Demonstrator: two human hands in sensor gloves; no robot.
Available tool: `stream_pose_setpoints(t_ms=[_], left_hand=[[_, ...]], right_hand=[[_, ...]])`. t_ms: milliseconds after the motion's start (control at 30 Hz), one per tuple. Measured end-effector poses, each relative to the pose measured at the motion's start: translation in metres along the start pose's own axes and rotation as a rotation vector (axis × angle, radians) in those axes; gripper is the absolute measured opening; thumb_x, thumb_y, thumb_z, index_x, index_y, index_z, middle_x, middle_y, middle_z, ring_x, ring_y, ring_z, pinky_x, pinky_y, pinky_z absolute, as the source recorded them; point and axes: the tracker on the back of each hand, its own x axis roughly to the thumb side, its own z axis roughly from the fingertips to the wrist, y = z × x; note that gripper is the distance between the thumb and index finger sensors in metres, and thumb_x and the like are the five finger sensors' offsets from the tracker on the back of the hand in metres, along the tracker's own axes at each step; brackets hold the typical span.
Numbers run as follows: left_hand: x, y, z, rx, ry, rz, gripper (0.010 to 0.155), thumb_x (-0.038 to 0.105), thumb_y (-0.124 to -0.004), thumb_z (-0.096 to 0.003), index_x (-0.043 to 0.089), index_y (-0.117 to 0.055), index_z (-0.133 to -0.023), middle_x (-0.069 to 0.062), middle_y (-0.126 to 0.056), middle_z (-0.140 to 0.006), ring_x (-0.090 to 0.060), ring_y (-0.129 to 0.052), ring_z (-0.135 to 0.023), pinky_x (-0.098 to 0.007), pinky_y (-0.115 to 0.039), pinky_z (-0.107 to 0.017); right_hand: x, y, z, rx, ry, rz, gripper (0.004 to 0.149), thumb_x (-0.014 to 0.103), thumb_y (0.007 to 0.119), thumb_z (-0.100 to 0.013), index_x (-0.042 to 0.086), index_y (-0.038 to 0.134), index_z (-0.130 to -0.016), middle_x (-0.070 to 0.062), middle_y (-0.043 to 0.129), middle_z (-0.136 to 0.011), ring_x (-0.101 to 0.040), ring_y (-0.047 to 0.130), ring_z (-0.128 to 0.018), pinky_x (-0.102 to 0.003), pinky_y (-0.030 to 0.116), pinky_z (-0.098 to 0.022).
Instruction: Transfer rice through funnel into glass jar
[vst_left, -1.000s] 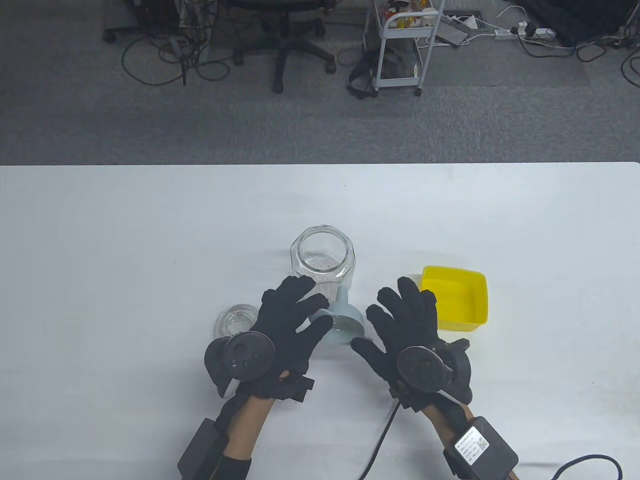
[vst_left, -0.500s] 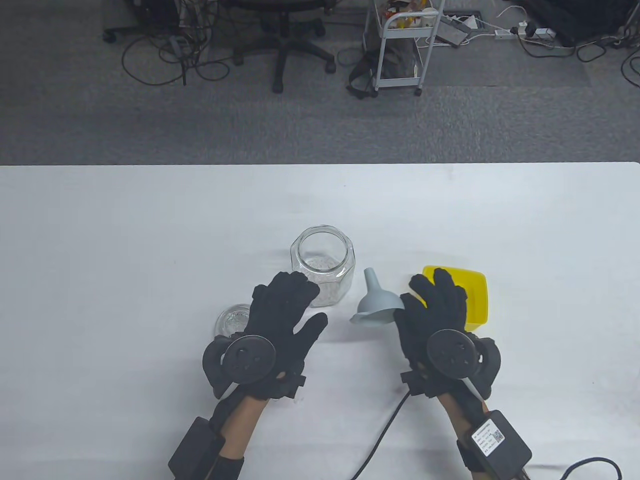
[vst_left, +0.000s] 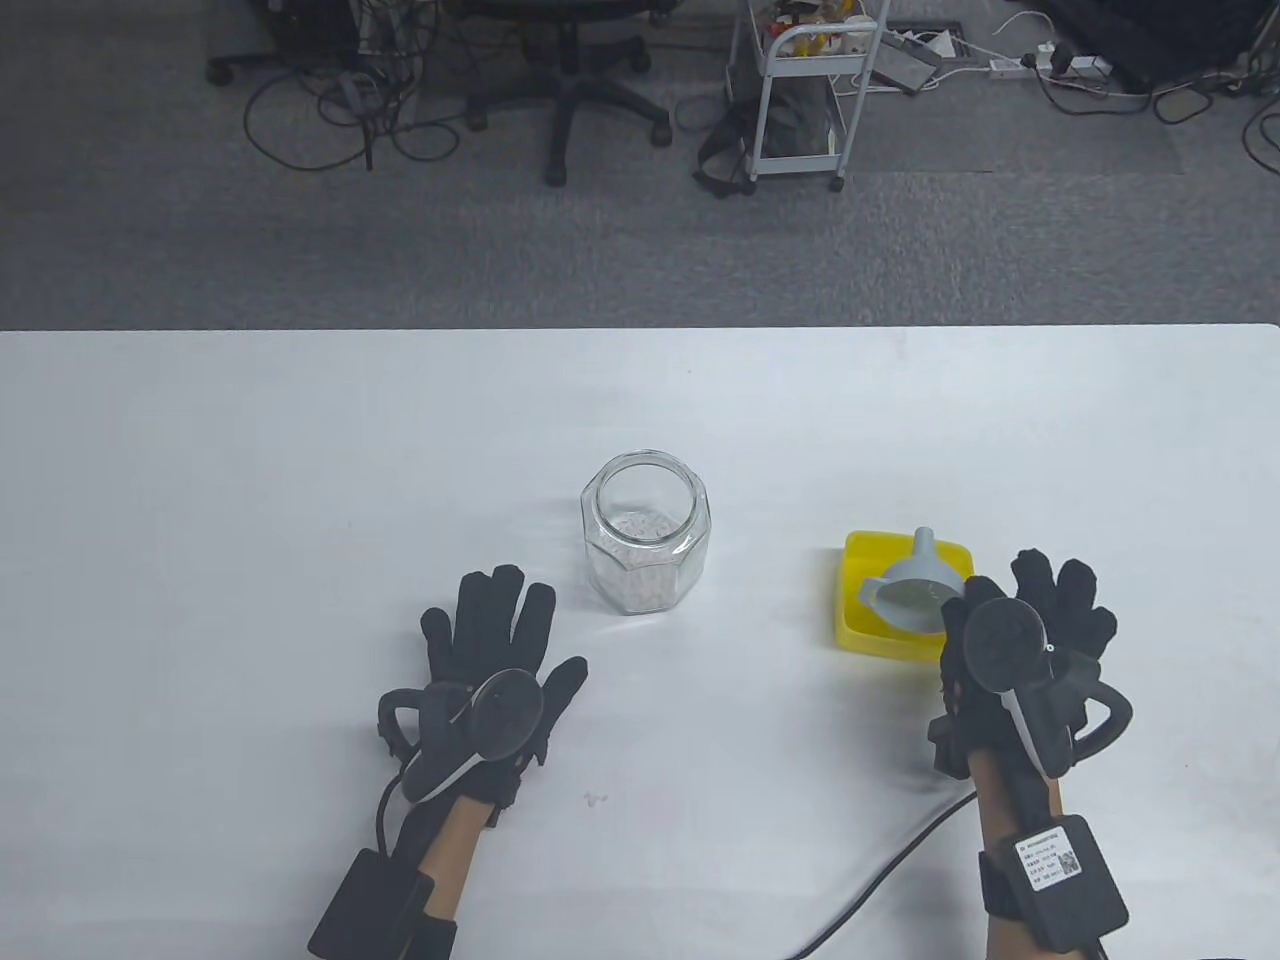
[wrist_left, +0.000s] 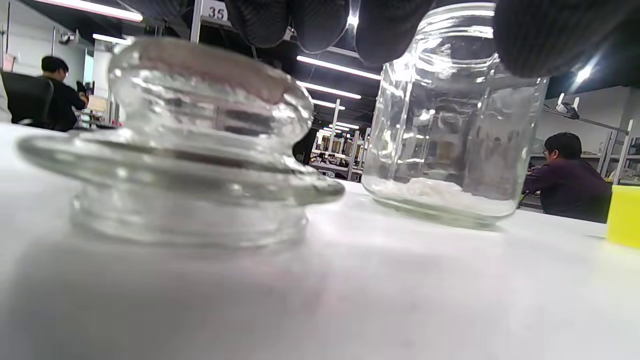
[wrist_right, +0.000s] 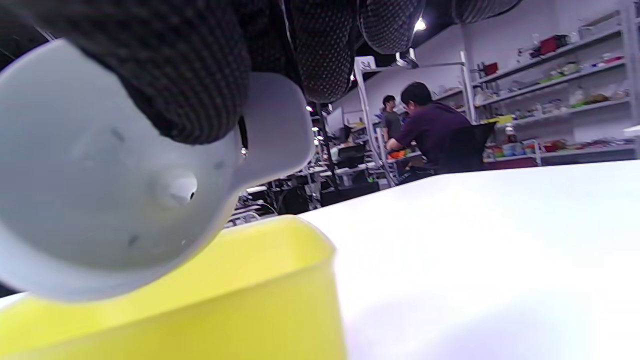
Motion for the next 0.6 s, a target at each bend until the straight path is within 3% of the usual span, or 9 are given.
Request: stream_pose_setpoints(t_ms=[467, 600], left_hand=[[-0.005, 0.004, 0.0, 0.012, 0.019, -0.031, 0.079, 0.07, -0.072, -0.0522, 0.031, -0.049, -0.117, -0.01, -0.037, -0.13, -0.044, -0.04, -0.119, -0.074, -0.039, -0.076], [-0.003, 0.004, 0.0, 0.012, 0.014, -0.006, 0.078, 0.07, -0.072, -0.0525, 0.031, -0.05, -0.117, -0.01, -0.036, -0.13, -0.044, -0.04, -0.119, -0.074, -0.04, -0.076]], right_hand=[[-0.002, 0.022, -0.006, 0.065, 0.022, 0.07, 0.045, 0.048, 0.088, -0.037, 0.035, 0.091, -0.08, -0.005, 0.067, -0.109, -0.04, 0.054, -0.108, -0.067, 0.05, -0.074], [0.0, 0.02, -0.005, 0.093, 0.013, 0.072, 0.052, 0.051, 0.086, -0.038, 0.036, 0.084, -0.088, -0.007, 0.063, -0.111, -0.04, 0.054, -0.108, -0.068, 0.05, -0.074]])
